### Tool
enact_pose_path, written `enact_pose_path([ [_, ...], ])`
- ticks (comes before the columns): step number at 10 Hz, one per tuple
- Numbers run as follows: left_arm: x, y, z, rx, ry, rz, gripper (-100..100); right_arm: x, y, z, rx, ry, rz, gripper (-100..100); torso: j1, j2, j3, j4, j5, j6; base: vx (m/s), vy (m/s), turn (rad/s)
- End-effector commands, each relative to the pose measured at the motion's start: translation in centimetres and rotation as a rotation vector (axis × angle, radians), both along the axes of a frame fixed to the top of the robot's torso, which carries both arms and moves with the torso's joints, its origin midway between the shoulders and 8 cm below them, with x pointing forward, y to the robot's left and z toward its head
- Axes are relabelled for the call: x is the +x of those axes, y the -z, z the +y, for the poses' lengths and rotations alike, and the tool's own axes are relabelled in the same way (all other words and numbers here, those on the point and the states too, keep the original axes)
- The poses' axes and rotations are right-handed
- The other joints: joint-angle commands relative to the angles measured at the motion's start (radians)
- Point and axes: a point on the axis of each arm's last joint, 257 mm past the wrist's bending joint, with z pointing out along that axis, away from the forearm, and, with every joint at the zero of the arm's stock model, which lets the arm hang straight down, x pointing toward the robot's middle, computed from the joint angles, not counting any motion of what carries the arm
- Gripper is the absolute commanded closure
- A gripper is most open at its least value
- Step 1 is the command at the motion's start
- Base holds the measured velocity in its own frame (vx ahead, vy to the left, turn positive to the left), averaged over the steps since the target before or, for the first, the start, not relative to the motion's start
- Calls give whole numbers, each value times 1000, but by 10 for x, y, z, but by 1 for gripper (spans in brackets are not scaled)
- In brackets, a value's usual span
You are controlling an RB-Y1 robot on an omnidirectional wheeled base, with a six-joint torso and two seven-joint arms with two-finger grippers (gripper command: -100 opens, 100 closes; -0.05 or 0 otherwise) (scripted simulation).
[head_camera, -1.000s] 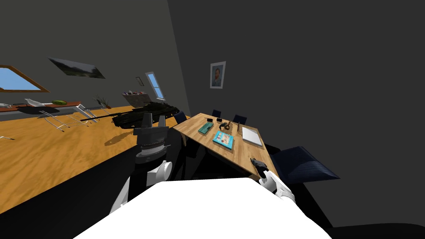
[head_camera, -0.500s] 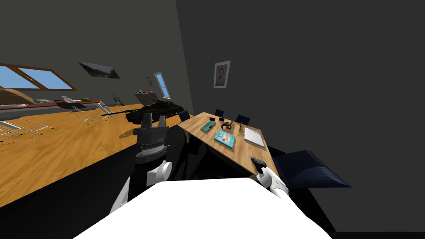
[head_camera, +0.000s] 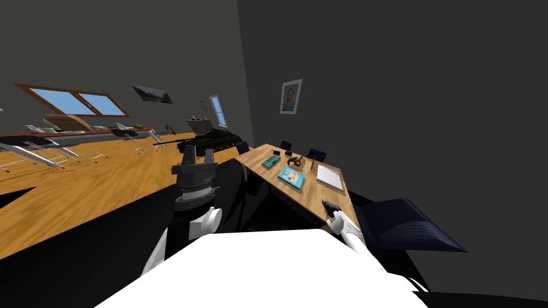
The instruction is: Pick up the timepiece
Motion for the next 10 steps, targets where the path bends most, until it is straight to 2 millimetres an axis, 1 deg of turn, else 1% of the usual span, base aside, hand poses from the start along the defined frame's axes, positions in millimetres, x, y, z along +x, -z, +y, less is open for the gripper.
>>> enact_pose_path([
  [1,0,0,0,0,0,0,0,0,0,0,0,0,0,-100,0,0,0,0,0,0,-43,-19,22],
  [2,0,0,0,0,0,0,0,0,0,0,0,2,0,100,1,-2,-1,0,0,0,-7,-3,-5],
  [6,0,0,0,0,0,0,0,0,0,0,0,2,1,100,2,-6,-3,-1,1,0,0,0,0],
  [7,0,0,0,0,0,0,0,0,0,0,0,2,1,0,2,-6,-3,-1,1,0,0,0,0],
  [8,0,0,0,0,0,0,0,22,-19,-6,-3,-14,-55,-100,2,-6,-3,-1,1,0,-74,24,185],
  [9,0,0,0,0,0,0,0,25,-22,-6,-5,-20,-63,-100,4,-3,-2,-1,1,-1,-97,39,145],
  [10,0,0,0,0,0,0,0,35,-30,-5,-10,-40,-86,-100,5,-1,0,0,1,0,-91,13,43],
])
